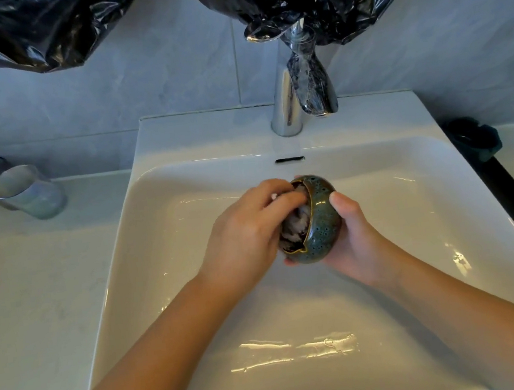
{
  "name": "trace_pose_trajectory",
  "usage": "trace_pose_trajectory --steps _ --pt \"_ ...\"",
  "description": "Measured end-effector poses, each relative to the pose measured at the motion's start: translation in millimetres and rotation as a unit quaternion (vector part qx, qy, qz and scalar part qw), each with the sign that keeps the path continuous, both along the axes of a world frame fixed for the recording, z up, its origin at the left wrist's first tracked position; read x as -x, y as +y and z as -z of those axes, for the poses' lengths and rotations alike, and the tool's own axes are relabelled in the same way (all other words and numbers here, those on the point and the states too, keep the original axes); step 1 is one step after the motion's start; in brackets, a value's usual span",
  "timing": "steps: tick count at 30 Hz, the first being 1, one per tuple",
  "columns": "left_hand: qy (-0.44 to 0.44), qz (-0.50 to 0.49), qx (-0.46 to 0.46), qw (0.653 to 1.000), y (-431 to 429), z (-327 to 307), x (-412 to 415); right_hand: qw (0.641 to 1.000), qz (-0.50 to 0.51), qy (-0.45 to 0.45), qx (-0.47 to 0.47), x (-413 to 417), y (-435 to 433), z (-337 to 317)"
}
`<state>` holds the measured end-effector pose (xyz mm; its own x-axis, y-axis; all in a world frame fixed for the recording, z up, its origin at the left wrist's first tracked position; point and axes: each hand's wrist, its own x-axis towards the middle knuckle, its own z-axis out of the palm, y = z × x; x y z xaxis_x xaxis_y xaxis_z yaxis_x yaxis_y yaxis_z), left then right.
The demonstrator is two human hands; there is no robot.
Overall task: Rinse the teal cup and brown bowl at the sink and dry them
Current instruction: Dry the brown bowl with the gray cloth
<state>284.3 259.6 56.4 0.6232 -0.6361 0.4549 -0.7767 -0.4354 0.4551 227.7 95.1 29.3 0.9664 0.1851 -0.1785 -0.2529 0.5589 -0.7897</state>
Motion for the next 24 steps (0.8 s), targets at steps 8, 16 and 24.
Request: trace_pose_trajectory --steps 8,16,24 --pt "0.110 0.074 -0.069 0.989 2 8 -5 1.000 0.008 0.011 -0.001 -5 -4 -3" --pt "0.230 -0.050 0.018 0.972 -12 -6 1 0.994 0.071 -0.035 0.074 -5 -1 -3" --pt "0.471 -0.192 0.042 0.860 21 -2 -22 0.996 0.078 -0.038 -0.001 -8 -15 -6"
